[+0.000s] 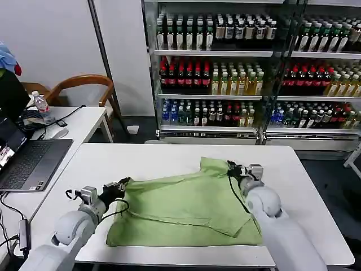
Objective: Fold and organize the clothes.
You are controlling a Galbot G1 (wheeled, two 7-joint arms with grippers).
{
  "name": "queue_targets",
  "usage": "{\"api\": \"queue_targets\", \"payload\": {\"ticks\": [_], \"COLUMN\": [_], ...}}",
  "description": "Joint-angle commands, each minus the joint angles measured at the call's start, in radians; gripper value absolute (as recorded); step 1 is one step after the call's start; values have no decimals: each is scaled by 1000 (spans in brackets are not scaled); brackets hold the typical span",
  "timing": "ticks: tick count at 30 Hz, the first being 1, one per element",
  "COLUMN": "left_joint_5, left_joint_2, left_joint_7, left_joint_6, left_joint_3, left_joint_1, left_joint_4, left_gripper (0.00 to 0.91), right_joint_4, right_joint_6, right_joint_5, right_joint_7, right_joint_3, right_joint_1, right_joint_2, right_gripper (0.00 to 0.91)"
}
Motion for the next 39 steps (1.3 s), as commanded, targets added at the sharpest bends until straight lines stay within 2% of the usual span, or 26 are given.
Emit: {"api": "queue_targets", "payload": {"ticks": [1,10,20,34,39], "left_joint_5": [4,7,11,28,43], "left_joint_2": [12,29,32,32,33], "left_joint_7": [-6,24,61,71,82], "left_joint_6": [-14,-37,-46,-47,-69], "left_joint_3": [-66,-86,-134,-152,-161], "left_joint_1": [160,175,258,308,305], "left_joint_4": [-143,-89,-149,-163,-111], "left_gripper": [60,60,60,60,60], "right_joint_4": [261,263,354,416,432], "right_joint_6": [-14,-4,-21,-26,-26], "right_joint_5": [21,-1,3,-26,-30], "right_joint_7": [8,12,20,28,26], "right_joint_3": [83,109,131,163,176], "right_joint_1": [-235,-277,-361,-490,-520], "right_joint_2": [-83,-113,-134,-135,-134], "right_gripper": [0,0,0,0,0]}}
